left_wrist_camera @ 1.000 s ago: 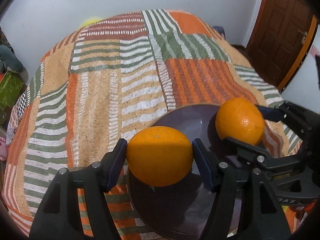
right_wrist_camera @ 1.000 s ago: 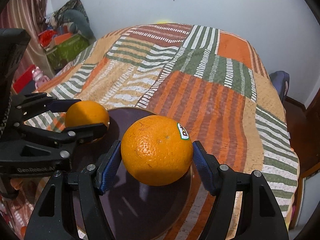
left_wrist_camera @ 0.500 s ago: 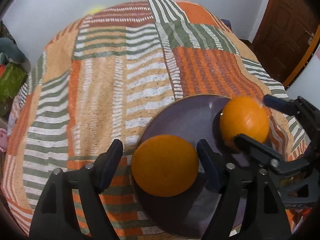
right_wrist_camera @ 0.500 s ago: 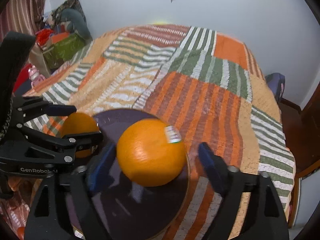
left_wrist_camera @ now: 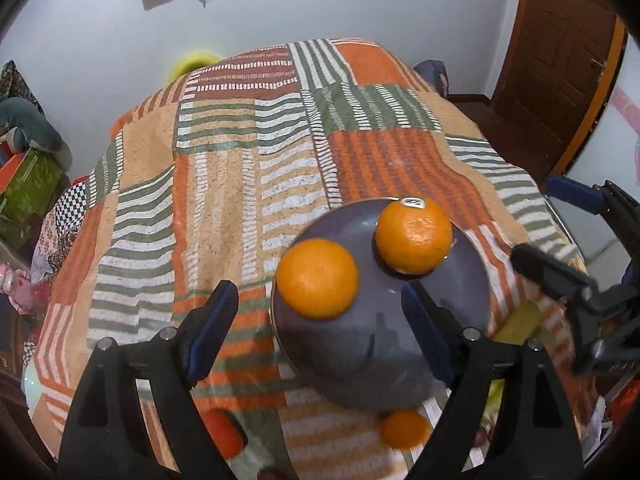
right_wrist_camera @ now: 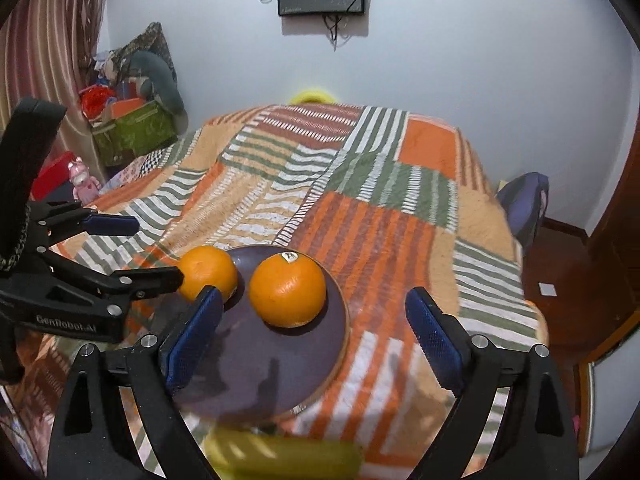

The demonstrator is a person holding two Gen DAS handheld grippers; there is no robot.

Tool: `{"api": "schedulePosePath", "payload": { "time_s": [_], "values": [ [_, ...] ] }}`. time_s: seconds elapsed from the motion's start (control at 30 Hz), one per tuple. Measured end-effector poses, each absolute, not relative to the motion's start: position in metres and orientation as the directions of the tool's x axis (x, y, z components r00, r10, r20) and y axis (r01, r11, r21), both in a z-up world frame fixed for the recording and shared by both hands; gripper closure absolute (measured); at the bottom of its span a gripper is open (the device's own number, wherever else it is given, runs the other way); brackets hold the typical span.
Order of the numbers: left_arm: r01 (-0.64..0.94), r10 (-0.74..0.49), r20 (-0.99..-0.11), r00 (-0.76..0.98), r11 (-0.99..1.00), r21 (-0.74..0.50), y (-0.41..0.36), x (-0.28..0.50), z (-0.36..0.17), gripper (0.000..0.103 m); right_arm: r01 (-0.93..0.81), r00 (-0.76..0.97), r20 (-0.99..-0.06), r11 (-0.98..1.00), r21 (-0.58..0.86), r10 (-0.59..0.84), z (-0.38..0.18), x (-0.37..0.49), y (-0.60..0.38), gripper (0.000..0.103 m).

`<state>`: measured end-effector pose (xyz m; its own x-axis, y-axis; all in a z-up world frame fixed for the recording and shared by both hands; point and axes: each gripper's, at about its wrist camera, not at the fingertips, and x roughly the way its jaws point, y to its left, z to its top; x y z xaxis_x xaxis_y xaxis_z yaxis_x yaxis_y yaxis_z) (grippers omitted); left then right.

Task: Organize fruits
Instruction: 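Lower both oranges onto the plate and open both grippers, then grasp a small mandarin with the right gripper while the left gripper grasps a red tomato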

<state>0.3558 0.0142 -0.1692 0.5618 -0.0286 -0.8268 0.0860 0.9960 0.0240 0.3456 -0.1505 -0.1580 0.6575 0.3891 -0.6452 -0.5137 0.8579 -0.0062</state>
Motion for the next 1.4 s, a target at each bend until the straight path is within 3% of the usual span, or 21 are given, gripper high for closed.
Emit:
{"api": "schedulePosePath", "payload": {
  "time_s": [0.2,0.27,0.7,1.0,1.23,1.33,1.4],
  "values": [
    [0.108,-0.041,-0.825,0.564,0.994,0.025,0.007,0.317,-0.157,0.017,-0.468,0.659,-0.660,0.883,0.014,0.360,-0.159,0.317,-0.182,0.012],
    [0.108,-0.047,-0.823,0.566,0.994,0.017,0.006,0.304,-0.156,0.009,-0.456,0.651,-0.672,0.890,0.027,0.353,-0.163,0.309,-0.191,0.012],
    [0.096,-0.071,-0.843,0.533,0.995,-0.023,0.011,0.236,-0.162,0.009,-0.470,0.532,-0.751,0.874,0.122,0.391,-0.202,0.247,-0.204,0.013],
    [0.087,-0.075,-0.861,0.503,0.996,-0.036,0.022,0.204,-0.174,0.009,-0.518,0.437,-0.792,0.839,0.166,0.426,-0.230,0.240,-0.181,0.047],
    [0.096,-0.114,-0.877,0.466,0.992,-0.079,0.021,0.196,-0.187,0.009,-0.540,0.401,-0.810,0.825,0.167,0.427,-0.247,0.241,-0.165,0.060],
    [0.105,-0.135,-0.883,0.449,0.990,-0.098,0.017,0.194,-0.192,0.009,-0.554,0.398,-0.806,0.815,0.169,0.438,-0.247,0.241,-0.163,0.070],
    [0.114,-0.140,-0.890,0.434,0.988,-0.100,0.012,0.192,-0.197,0.009,-0.554,0.399,-0.806,0.815,0.168,0.437,-0.247,0.240,-0.163,0.070]
  ]
}}
